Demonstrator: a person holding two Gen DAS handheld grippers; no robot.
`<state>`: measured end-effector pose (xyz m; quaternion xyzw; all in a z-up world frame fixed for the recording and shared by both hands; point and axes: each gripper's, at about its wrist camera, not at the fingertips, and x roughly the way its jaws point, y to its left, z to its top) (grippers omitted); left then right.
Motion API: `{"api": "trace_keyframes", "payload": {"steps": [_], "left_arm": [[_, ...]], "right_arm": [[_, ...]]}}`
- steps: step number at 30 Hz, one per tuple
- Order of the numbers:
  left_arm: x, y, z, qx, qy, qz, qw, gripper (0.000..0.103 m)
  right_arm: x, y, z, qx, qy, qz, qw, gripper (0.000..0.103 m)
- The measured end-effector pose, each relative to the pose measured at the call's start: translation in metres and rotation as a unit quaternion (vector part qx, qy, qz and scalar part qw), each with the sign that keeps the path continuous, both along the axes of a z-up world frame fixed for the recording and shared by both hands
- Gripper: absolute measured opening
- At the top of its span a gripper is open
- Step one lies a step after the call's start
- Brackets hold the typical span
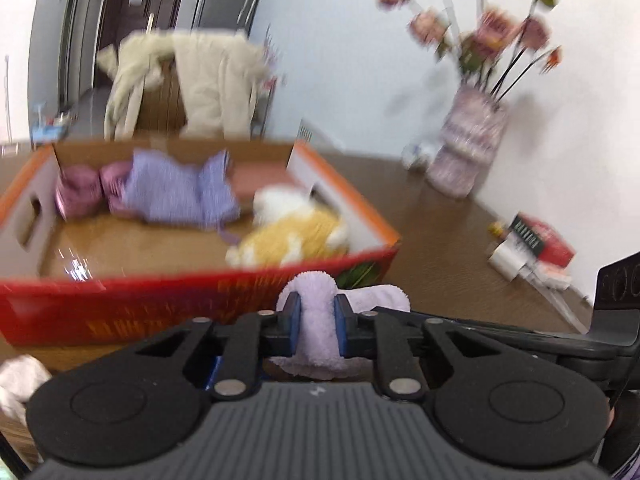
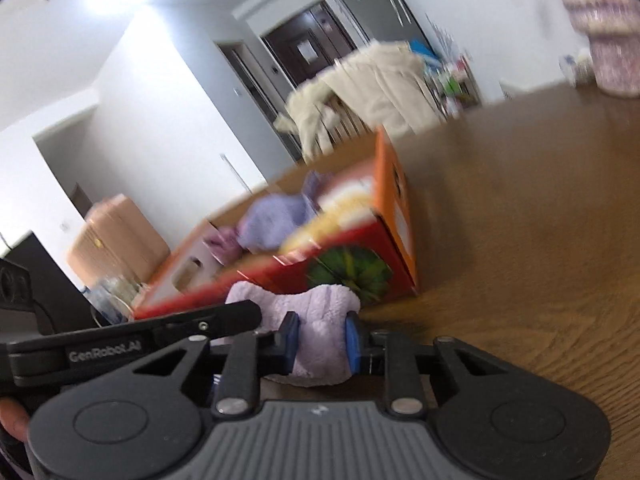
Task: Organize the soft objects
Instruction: 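Close both grippers together on the lavender rolled towel, then carry the lavender towel into the box and open both grippers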
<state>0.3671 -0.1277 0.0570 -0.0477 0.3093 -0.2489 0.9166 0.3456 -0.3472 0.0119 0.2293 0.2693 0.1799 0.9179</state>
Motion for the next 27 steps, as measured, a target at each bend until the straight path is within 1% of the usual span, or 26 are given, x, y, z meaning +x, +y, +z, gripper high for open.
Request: {"api": "trace_keyframes", "payload": {"steps": [3, 5, 7, 11, 15, 17, 20, 22, 23, 25, 27], "left_arm": [[-0.032, 0.015, 0.026, -0.015, -0.027, 0.009, 0.9995, 0.018], [-0.055, 0.029, 0.037, -0.025, -0.038, 0.016, 0.9988, 0.018], [-0.072, 0.041, 0.043, -0.033, -0.040, 0.027, 0.9983, 0.018], [-0.104, 0.065, 0.046, -0.036, -0.045, 0.047, 0.9973, 0.018], [-0.119, 0.086, 0.051, -0.043, -0.051, 0.059, 0.9960, 0.018], [-0.121, 0.094, 0.056, -0.046, -0.059, 0.062, 0.9953, 0.018], [-0.106, 0.106, 0.067, -0.046, -0.072, 0.063, 0.9944, 0.018], [-0.076, 0.114, 0.077, -0.044, -0.071, 0.062, 0.9946, 0.018], [-0.062, 0.117, 0.080, -0.043, -0.068, 0.065, 0.9946, 0.018], [-0.020, 0.127, 0.083, -0.040, -0.043, 0.069, 0.9959, 0.018], [0.017, 0.134, 0.079, -0.032, -0.019, 0.080, 0.9961, 0.018]], "right_arm": [[-0.032, 0.015, 0.030, -0.007, -0.040, 0.005, 0.999, 0.023], [-0.049, 0.028, 0.043, -0.013, -0.053, 0.013, 0.998, 0.023], [-0.064, 0.039, 0.049, -0.014, -0.056, 0.028, 0.998, 0.023], [-0.082, 0.062, 0.057, -0.018, -0.059, 0.048, 0.997, 0.023], [-0.092, 0.082, 0.061, -0.022, -0.060, 0.061, 0.996, 0.023], [-0.094, 0.089, 0.067, -0.027, -0.066, 0.065, 0.995, 0.023], [-0.077, 0.104, 0.084, -0.045, -0.078, 0.073, 0.993, 0.023], [-0.049, 0.113, 0.096, -0.052, -0.077, 0.078, 0.993, 0.023], [-0.027, 0.116, 0.100, -0.050, -0.068, 0.080, 0.993, 0.023], [0.015, 0.123, 0.102, -0.037, -0.034, 0.086, 0.995, 0.023], [0.058, 0.130, 0.095, -0.018, 0.006, 0.087, 0.996, 0.023]]}}
